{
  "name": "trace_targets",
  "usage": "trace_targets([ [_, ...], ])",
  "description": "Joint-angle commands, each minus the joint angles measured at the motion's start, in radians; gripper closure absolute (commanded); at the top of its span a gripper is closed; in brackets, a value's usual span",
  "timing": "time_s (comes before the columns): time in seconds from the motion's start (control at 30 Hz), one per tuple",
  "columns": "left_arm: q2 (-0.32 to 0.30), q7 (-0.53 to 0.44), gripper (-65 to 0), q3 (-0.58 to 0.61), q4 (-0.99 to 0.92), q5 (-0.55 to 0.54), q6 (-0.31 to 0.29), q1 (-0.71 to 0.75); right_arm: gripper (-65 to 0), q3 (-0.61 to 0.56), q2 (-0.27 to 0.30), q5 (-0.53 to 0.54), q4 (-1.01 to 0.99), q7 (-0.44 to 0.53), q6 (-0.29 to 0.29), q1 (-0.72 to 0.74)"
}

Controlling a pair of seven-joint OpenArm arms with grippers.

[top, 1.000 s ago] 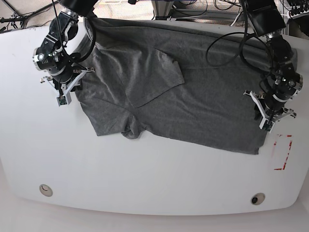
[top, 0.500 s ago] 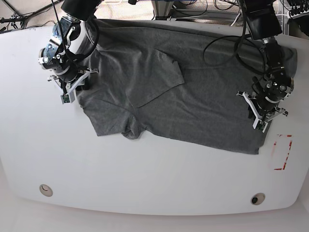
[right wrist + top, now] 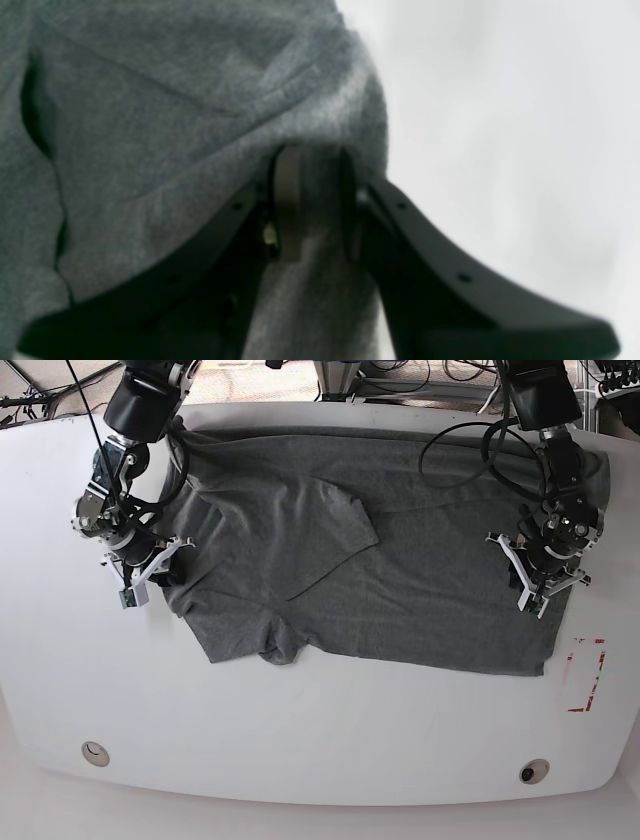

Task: Fold the T-shirt properly
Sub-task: 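Release the edge and move both grippers down onto the shirt body, then grasp the shirt's side edge with the right gripper, left gripper at the hem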

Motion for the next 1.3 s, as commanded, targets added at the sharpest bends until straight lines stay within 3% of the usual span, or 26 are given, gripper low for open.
trace_targets([
  [0.0, -0.014, -0.021, -6.3, -0.002, 0.013, -0.005, 0.005, -0.011, -12.4, -0.002, 0.025, -0.072, -0.053, -0.087, -0.01, 0.03],
  [0.3, -0.014, 0.022, -8.1, 0.001, 0.013, -0.005, 0.005, -0.015, -12.4, -0.003, 0.057, -0.151, -0.179, 0.002, -0.01, 0.145],
  [0.57, -0.013, 0.122, -26.1, 0.001, 0.059, -0.01, -0.012, -0.026, -12.4, -0.002, 0.059, -0.24, -0.268, 0.054, -0.01, 0.22],
  [0.67, -0.013, 0.211, -35.4, -0.005, 0.123, -0.011, -0.075, -0.031, -12.4, -0.002, 0.059, -0.239, -0.25, 0.054, -0.01, 0.222],
  [0.87, -0.014, 0.43, -47.6, -0.104, 0.243, -0.052, -0.077, -0.032, -12.4, -0.002, 0.054, -0.245, -0.22, 0.047, -0.01, 0.219],
  [1.03, -0.077, 0.568, -48.6, -0.147, 0.264, -0.134, -0.077, -0.027, -12.4, -0.002, 0.051, -0.239, -0.22, 0.047, -0.01, 0.214],
  [1.27, -0.169, 0.607, -48.6, -0.23, 0.22, -0.299, -0.077, 0.035, -12.4, 0.0, 0.049, -0.237, -0.22, 0.047, -0.01, 0.194],
])
